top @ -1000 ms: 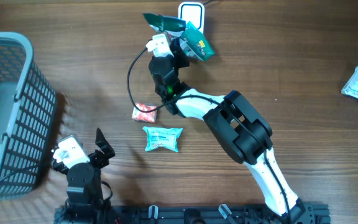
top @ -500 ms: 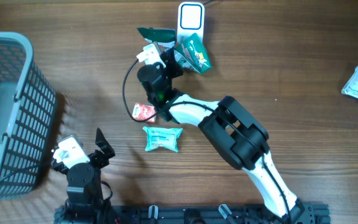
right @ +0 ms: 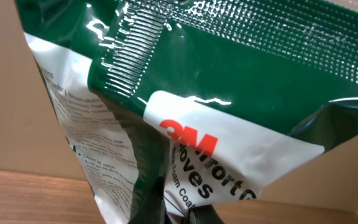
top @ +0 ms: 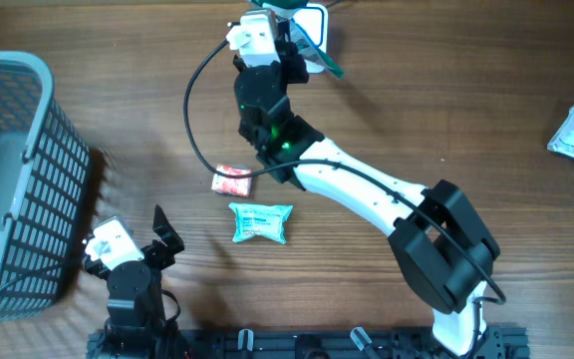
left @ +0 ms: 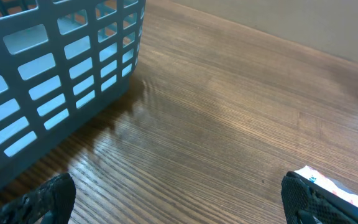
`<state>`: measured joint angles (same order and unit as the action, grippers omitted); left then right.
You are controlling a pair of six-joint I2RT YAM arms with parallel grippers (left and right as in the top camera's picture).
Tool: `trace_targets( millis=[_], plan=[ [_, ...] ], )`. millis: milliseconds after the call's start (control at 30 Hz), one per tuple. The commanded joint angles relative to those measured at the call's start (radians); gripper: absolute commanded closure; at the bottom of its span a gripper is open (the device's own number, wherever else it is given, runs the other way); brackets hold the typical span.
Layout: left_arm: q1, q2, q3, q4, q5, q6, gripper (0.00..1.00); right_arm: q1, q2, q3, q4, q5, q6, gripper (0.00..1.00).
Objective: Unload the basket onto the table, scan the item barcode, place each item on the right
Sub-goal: 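Lift the green packet and wave it over the scanner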
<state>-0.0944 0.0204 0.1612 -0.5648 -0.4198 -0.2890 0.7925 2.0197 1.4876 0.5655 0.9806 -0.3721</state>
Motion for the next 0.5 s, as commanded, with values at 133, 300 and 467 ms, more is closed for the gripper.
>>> trace_targets(
  millis=[133, 300, 467],
  plan=[
    [-0.004, -0.005, -0.007, 0.003, 0.008, 0.02, 0.0, -0.094, 0.002, 0.008, 0.139, -0.162, -0.027, 0.95],
    [-0.004, -0.005, -0.007, 0.003, 0.008, 0.02, 0.0, -0.142, 0.033, 0.008, 0.16, -0.25, -0.161, 0.95],
    [-0.004, -0.005, -0.007, 0.003, 0.008, 0.02, 0.0, -0.139, 0.138, 0.008, 0.362, -0.25, -0.41, 0.95]
  ],
)
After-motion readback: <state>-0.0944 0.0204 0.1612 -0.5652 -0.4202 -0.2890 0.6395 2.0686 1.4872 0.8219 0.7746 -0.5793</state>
